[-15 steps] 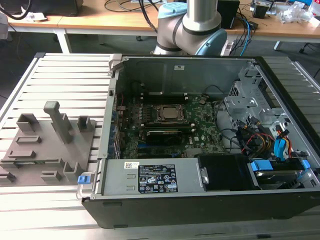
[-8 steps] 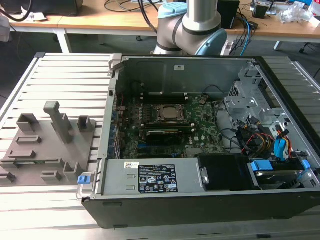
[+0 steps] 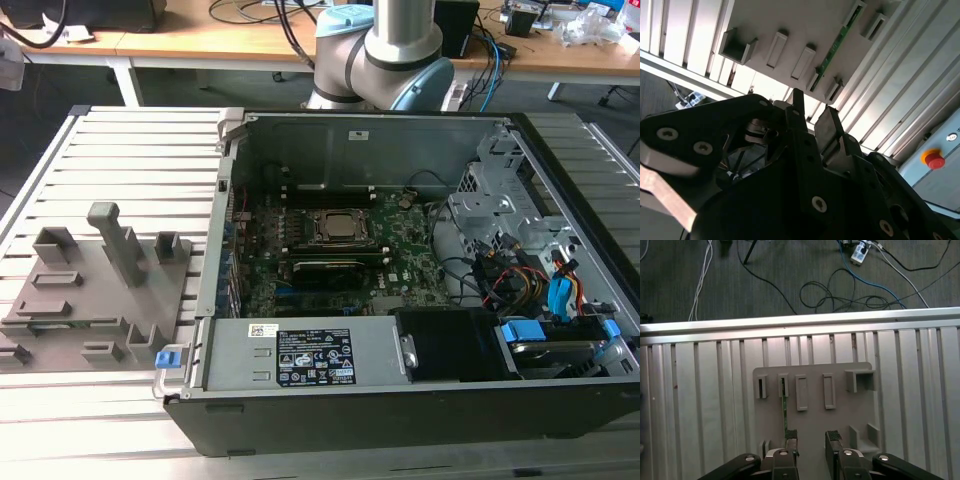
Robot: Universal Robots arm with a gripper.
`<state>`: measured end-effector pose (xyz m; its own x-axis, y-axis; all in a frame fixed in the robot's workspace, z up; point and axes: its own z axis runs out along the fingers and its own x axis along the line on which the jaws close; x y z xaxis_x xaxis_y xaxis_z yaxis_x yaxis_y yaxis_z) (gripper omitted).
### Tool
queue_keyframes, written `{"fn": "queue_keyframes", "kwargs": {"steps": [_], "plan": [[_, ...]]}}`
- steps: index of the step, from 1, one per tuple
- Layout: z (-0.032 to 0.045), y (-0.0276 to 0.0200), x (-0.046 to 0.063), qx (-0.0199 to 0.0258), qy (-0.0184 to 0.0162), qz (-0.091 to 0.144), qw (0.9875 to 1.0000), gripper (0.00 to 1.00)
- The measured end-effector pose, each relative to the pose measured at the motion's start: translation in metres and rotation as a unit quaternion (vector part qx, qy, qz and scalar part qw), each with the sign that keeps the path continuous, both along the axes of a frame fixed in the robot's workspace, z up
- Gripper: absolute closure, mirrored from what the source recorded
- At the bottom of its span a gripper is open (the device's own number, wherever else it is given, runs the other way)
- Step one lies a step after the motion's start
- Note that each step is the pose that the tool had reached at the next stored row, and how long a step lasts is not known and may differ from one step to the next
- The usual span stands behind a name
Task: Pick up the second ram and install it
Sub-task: 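Pick up the second ram and move it above second insertion slot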
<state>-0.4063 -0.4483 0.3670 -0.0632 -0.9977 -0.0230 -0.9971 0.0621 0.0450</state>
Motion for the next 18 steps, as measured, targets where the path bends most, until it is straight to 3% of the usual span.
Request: {"fn": "queue_keyframes", "kwargs": {"steps": [11,13,18], "plan": [[-0.0074,0.0,0.0,0.0,0.0,0.0,1.0,0.64],[-0.0141,0.0,0.0,0.0,0.0,0.0,1.0,0.64],[-0.0183,0.0,0.0,0.0,0.0,0.0,1.0,0.64]]}}
